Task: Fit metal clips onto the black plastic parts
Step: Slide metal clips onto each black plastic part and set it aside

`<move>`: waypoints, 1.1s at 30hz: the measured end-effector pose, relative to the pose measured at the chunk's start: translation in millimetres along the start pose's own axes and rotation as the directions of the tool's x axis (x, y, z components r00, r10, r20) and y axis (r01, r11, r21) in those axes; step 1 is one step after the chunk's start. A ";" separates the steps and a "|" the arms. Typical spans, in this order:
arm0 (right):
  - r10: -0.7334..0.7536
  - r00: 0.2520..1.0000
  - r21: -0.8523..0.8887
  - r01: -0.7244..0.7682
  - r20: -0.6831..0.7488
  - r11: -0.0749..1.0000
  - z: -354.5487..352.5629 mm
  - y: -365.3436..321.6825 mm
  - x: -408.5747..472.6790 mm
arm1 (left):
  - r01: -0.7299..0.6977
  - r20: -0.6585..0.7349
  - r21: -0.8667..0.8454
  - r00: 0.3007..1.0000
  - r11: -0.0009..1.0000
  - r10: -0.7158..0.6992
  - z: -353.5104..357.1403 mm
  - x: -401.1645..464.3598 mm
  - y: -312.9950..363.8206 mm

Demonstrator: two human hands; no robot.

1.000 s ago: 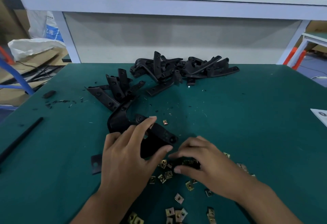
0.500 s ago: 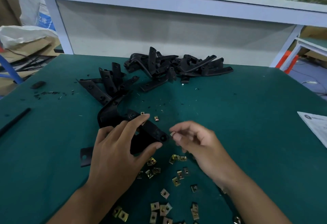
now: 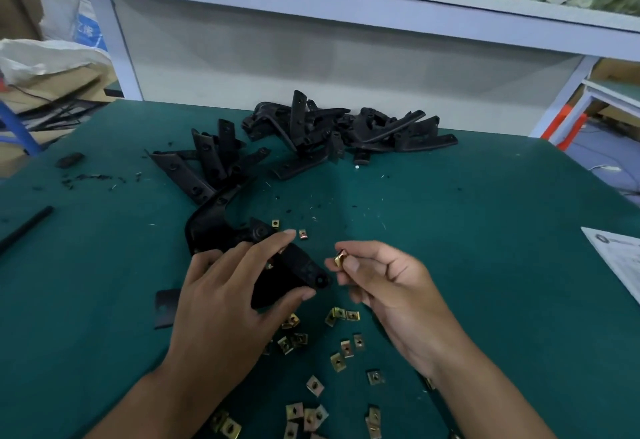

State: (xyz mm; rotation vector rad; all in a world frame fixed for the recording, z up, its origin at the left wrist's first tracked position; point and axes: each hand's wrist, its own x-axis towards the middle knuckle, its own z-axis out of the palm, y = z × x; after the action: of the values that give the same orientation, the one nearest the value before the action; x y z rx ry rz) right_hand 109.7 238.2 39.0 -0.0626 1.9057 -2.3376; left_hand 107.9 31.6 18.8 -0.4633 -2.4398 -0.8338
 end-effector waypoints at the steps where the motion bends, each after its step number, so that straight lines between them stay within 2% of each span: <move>1: -0.011 1.000 -0.029 0.011 -0.009 1.000 0.6 0.1 -0.2 | 0.000 -0.003 -0.005 1.000 1.000 0.000 -0.1 0.0 -0.6; 7: -0.078 0.996 -0.172 0.069 -0.047 0.983 0.6 -0.2 -1.7 | -0.007 -0.021 -0.031 1.000 0.999 0.007 -0.6 -0.5 -1.5; 21: -0.177 0.984 -0.196 0.176 0.011 0.965 0.5 5.5 -1.5 | -0.078 -0.026 -0.038 0.997 0.996 0.077 2.5 -2.6 -1.4; 33: -0.102 0.995 -0.225 0.099 -0.004 0.969 2.3 9.3 0.3 | -0.095 -0.007 -0.044 0.996 0.995 0.094 9.6 -3.2 -7.9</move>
State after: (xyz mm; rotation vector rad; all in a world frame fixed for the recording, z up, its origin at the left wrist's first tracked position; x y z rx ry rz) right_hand 110.3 234.1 30.3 -0.1669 2.2156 -2.1764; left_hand 103.3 31.4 6.8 -0.5876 -2.3788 -0.8492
